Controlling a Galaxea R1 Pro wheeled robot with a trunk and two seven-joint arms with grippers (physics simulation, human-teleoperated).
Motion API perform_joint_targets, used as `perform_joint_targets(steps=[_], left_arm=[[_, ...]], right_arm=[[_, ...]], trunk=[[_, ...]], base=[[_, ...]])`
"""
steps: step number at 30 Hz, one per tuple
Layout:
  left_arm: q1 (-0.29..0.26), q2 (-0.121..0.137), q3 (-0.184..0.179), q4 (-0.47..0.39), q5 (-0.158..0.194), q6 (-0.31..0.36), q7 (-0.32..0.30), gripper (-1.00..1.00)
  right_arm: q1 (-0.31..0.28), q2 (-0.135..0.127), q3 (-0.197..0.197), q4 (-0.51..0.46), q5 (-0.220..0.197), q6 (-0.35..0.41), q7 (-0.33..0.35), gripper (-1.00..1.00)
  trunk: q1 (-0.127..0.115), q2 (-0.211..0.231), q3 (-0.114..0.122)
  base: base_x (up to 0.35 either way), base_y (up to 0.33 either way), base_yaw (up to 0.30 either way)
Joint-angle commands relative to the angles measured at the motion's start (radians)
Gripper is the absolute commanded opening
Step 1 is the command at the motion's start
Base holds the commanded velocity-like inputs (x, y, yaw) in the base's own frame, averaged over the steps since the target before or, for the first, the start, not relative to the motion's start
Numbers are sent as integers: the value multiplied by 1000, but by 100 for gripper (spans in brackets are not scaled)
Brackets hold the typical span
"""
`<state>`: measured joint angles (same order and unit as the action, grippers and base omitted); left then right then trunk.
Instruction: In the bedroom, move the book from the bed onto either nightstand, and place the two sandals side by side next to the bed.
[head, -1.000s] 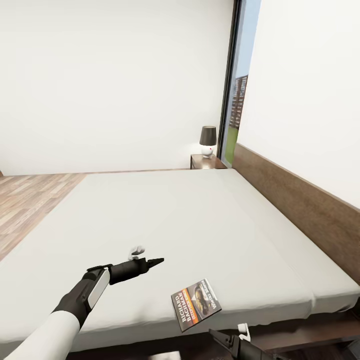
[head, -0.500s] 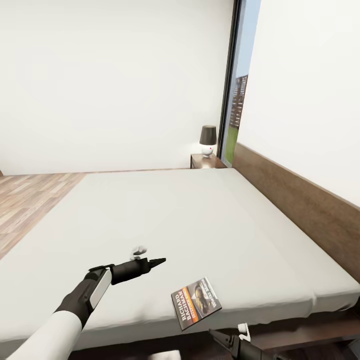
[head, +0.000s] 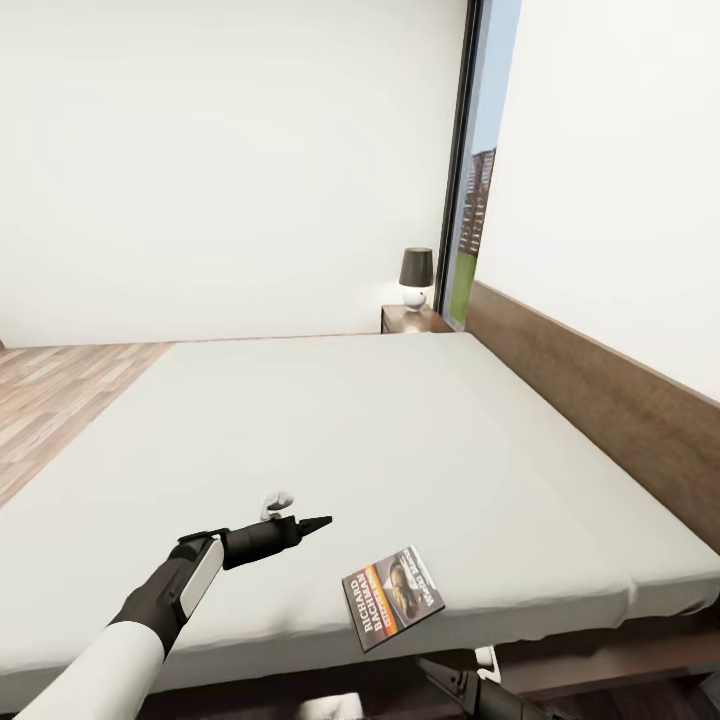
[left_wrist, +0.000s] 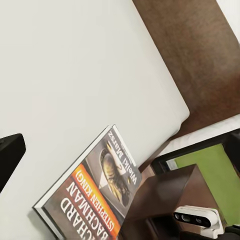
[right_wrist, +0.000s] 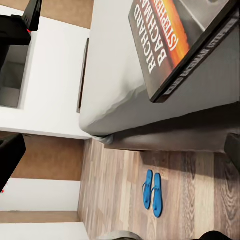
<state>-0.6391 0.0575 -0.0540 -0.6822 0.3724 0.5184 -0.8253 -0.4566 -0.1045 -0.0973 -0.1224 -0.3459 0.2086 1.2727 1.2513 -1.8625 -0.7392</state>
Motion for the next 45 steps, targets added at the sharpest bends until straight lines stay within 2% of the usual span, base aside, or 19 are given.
perform_joint_targets(steps=[1,4,10,14,45], left_arm=[[-1,1,-4,0,10,8,2,100],[-1,1,-4,0,10,8,2,100],[-1,1,-4,0,11,8,2,100],[-1,1,-4,0,11,8,1,100],[-1,-6,-4,0,10,8,2,100]], right_arm=[[0,0,-8,0,4,11,4,100],[0,6,-7,0,5,10,3,100],[-4,58,-7,-2,5,11,-4,100],[-5,72,-6,-3,5,11,-29,100],[-5,74,-7,-3,5,9,-39,100]], trunk=[[4,-8,-4],[11,-22,-10],[11,-22,-10],[11,-22,-10],[11,-22,-10]], base=[[0,0,0],[0,0,0],[0,0,0],[0,0,0],[37,0,0]])
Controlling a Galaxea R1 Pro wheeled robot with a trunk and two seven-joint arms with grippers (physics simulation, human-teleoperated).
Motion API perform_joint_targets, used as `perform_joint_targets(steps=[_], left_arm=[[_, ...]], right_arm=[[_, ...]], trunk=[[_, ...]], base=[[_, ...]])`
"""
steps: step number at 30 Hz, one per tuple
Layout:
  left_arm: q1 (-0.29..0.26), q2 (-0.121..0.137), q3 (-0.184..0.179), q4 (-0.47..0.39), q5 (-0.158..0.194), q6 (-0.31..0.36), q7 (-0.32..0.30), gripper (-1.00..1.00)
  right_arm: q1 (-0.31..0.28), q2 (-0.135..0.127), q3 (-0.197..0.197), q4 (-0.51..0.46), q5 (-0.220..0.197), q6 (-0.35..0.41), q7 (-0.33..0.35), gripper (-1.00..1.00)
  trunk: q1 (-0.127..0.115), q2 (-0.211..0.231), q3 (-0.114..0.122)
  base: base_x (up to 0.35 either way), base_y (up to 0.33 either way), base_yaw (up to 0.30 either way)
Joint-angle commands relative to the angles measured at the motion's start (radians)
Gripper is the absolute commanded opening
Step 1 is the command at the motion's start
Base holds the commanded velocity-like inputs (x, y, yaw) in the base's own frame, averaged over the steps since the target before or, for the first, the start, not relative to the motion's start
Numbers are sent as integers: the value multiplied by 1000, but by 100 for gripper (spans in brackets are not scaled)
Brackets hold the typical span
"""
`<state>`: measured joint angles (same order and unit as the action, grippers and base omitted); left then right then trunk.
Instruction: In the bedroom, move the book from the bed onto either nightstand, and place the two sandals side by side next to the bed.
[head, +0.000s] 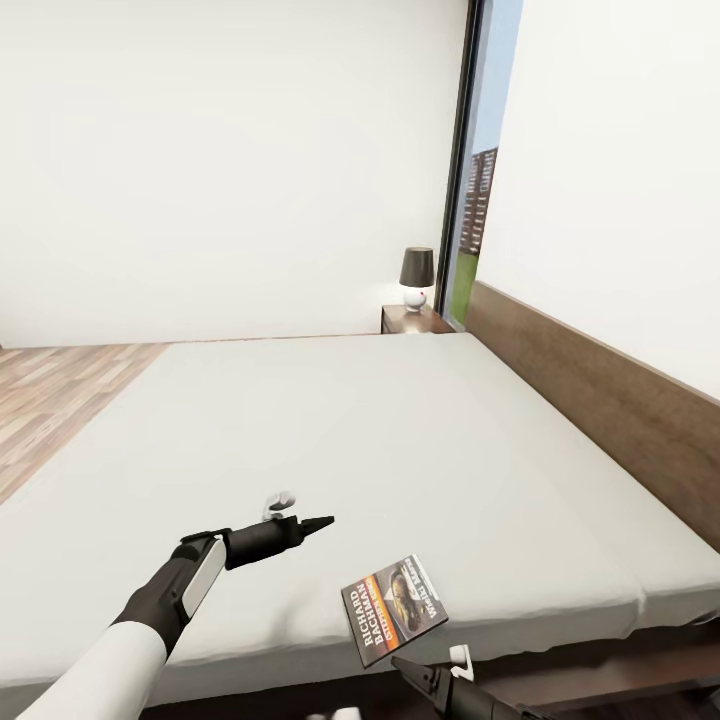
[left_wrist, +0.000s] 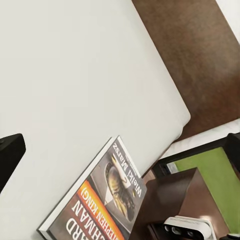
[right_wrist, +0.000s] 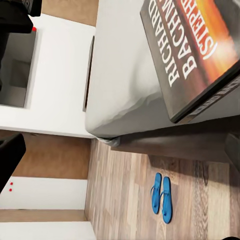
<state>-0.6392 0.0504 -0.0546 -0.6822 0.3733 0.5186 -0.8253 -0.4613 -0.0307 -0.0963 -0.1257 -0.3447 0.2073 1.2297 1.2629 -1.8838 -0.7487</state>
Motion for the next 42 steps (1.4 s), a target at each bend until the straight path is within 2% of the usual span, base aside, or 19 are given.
perform_joint_targets(steps=[1,16,33,42], left_arm=[[-1,1,-4,0,9,8,2,100],[-1,1,-4,0,9,8,2,100],[-1,0,-4,0,9,8,2,100],[-1,0,-4,0,9,9,2,100]], right_arm=[[0,0,-8,0,4,10,4,100],[0,0,-8,0,4,10,4,100],[0,0,-8,-4,4,10,4,100],[0,0,-8,-8,4,10,4,100]], trunk=[[0,0,-1],[0,0,-1],[65,-119,-54],[65,-119,-54]], base=[[0,0,0],[0,0,0],[0,0,0],[21,0,0]])
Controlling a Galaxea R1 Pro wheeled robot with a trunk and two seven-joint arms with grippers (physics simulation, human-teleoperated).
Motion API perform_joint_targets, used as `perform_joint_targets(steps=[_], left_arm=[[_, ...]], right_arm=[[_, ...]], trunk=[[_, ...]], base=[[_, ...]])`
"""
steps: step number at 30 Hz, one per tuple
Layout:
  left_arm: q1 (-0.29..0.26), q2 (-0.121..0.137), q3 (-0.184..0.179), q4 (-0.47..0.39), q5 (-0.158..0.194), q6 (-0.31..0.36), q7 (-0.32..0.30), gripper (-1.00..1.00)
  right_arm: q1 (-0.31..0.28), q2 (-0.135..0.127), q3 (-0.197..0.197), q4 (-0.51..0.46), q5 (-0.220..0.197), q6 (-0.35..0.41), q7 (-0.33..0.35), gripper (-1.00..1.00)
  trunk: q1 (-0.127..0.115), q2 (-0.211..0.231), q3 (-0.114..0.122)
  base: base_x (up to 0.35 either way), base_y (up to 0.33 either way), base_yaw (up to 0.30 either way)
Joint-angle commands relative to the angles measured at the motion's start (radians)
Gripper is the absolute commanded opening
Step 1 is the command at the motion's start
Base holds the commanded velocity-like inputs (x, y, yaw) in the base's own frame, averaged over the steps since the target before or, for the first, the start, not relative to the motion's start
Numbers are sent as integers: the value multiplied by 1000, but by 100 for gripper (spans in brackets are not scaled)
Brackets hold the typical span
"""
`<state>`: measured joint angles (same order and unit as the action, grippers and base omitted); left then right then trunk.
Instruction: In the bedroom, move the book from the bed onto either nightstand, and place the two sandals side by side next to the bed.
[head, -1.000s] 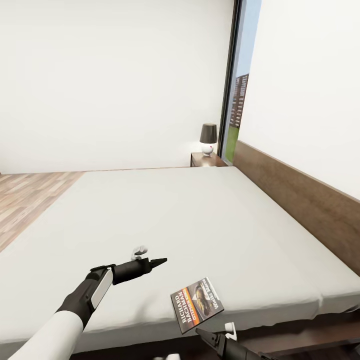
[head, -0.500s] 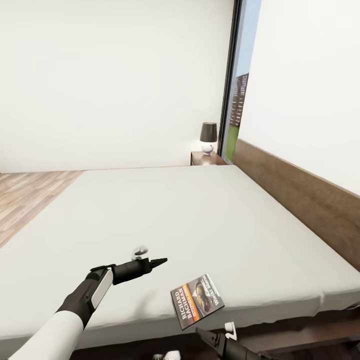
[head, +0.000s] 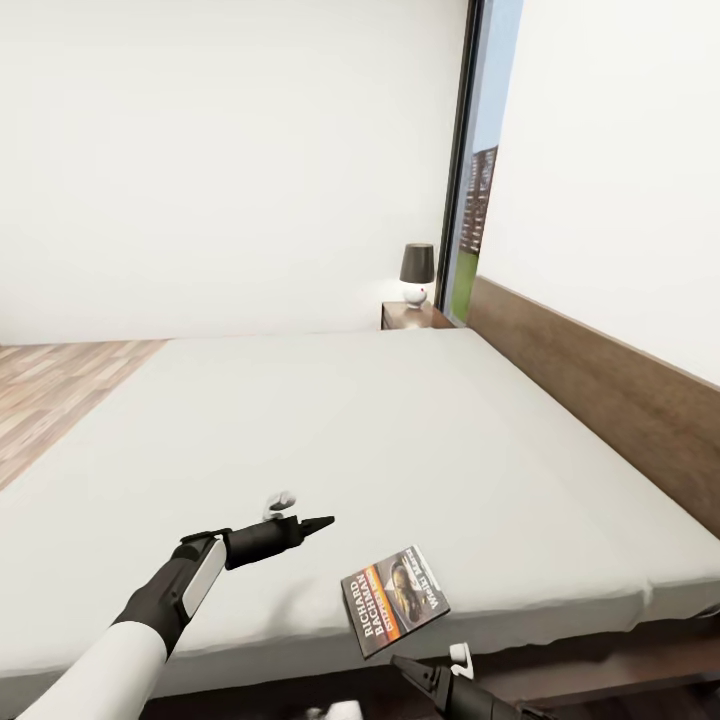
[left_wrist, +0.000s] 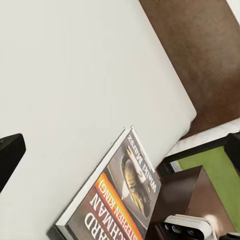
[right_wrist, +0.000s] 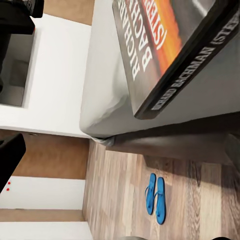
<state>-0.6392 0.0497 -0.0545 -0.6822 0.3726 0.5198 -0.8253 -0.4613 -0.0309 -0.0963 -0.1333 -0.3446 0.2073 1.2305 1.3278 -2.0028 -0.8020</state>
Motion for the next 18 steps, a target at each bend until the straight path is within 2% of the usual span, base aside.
perform_joint_targets(steps=[1,6,18], left_arm=[[-1,1,-4,0,9,8,2,100],[-1,1,-4,0,9,7,2,100],[-1,1,-4,0,9,8,2,100]], right_arm=[[0,0,-8,0,4,10,4,100],[0,1,-8,-1,4,10,3,100],[0,0,-8,-2,4,10,4,100]], trunk=[[0,0,-1],[0,0,-1],[0,0,-1]], base=[[211,0,0],[174,0,0],[15,0,0]])
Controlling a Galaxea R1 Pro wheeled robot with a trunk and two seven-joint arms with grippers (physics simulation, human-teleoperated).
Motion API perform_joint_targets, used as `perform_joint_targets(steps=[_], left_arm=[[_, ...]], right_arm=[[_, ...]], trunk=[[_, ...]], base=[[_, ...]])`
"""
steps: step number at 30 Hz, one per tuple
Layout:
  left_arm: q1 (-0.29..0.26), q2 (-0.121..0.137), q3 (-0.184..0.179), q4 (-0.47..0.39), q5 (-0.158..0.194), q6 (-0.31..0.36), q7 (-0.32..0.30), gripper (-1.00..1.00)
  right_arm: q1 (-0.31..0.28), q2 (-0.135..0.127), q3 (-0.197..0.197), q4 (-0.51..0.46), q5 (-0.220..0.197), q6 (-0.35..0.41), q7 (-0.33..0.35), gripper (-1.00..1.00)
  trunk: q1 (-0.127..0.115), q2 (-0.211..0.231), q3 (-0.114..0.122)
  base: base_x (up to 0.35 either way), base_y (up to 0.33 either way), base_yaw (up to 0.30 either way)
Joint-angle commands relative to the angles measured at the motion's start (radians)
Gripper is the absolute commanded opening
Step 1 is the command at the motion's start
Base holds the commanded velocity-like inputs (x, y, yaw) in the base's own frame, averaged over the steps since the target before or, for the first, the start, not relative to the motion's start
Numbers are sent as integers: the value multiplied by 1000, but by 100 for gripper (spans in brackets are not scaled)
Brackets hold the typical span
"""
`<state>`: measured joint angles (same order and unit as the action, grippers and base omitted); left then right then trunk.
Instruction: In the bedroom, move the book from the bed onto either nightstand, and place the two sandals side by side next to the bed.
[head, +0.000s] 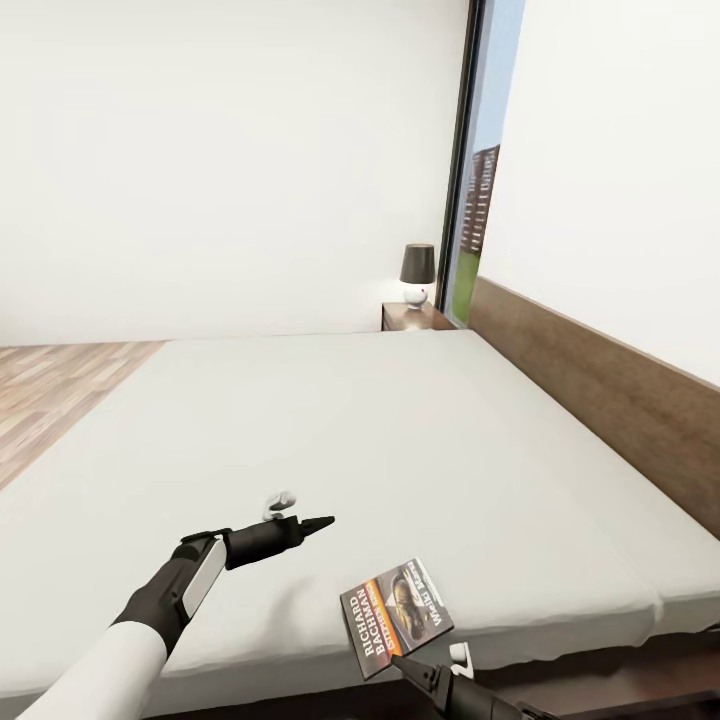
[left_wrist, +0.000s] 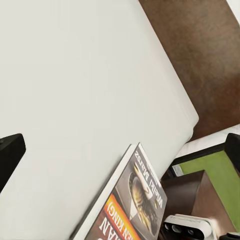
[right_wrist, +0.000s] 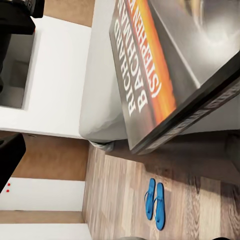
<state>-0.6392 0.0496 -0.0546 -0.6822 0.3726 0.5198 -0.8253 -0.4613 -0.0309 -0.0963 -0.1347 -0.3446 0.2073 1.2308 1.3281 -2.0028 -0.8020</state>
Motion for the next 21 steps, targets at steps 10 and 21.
perform_joint_targets(steps=[10,21], left_arm=[[0,1,-4,0,9,7,2,100],[0,1,-4,0,9,6,2,100]], right_arm=[[0,0,-8,0,4,10,4,100],[0,0,-8,0,4,10,4,100]], trunk=[[0,0,-1],[0,0,-1]], base=[[141,0,0],[35,0,0]])
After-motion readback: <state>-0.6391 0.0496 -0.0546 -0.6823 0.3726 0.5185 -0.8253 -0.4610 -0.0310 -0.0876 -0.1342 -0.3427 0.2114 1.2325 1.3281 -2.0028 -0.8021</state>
